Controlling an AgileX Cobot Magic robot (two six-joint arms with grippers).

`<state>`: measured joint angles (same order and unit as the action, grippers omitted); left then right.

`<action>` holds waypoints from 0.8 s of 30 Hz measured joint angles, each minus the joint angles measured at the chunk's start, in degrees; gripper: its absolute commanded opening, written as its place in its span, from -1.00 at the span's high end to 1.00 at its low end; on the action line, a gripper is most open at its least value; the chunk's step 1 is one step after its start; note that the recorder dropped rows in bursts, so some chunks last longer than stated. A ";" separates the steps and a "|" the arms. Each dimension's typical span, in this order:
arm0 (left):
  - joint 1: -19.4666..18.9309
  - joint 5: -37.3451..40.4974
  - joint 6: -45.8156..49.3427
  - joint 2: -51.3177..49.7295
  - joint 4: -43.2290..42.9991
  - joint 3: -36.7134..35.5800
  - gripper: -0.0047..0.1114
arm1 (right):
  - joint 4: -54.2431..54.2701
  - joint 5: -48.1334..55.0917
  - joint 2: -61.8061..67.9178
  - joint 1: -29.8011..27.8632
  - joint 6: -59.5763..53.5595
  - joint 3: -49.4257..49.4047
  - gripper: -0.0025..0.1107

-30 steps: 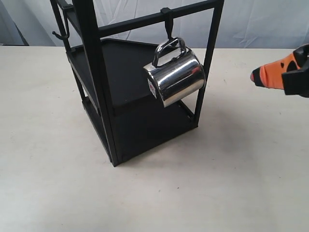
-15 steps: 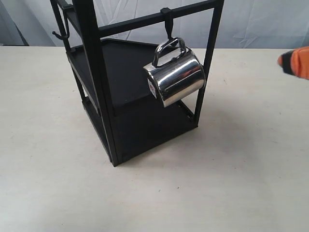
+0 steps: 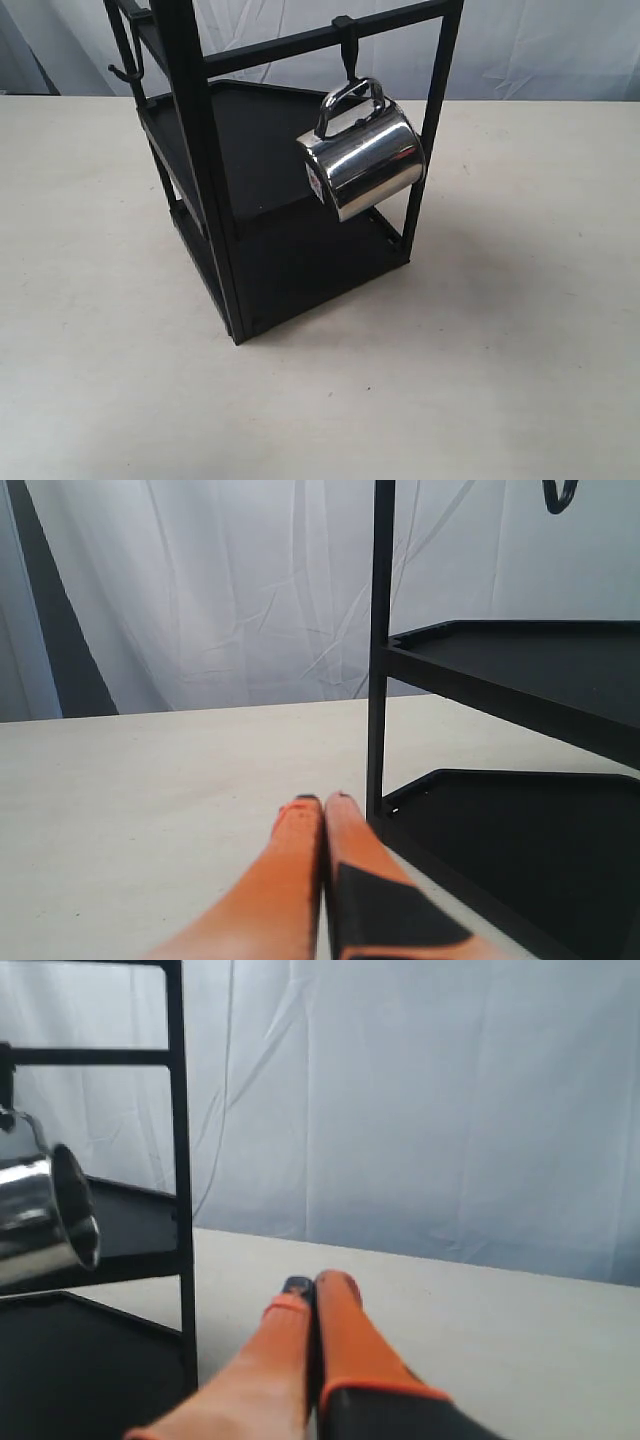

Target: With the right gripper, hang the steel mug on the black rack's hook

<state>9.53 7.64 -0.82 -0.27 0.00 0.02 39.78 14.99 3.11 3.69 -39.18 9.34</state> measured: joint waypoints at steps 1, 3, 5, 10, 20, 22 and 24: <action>0.00 0.00 0.00 0.00 0.00 0.00 0.89 | 0.16 -1.07 -1.22 0.00 0.00 -2.32 0.96; 0.00 0.00 0.00 0.00 0.00 0.00 0.89 | 0.91 -2.77 -2.42 0.00 0.00 -6.44 0.96; 0.00 0.00 0.00 0.00 0.00 0.00 0.89 | 2.22 -3.52 -2.62 0.00 0.10 -8.67 0.96; 0.00 0.00 0.00 0.00 0.00 0.00 0.89 | 4.04 -3.24 -2.71 -0.52 0.10 -9.09 0.96; 0.00 0.00 0.00 0.00 0.00 0.00 0.89 | 4.44 -3.24 -2.75 -0.56 0.22 -9.09 0.96; 0.00 0.00 0.00 0.00 0.00 0.00 0.89 | 4.54 -3.24 -2.75 -0.56 0.22 -9.09 0.96; 0.00 0.00 0.00 0.00 0.00 0.00 0.89 | 4.54 -3.24 -2.75 -0.56 0.22 -9.09 0.96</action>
<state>9.53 7.64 -0.82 -0.27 0.00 0.02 44.32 11.75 0.36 3.13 -38.96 0.25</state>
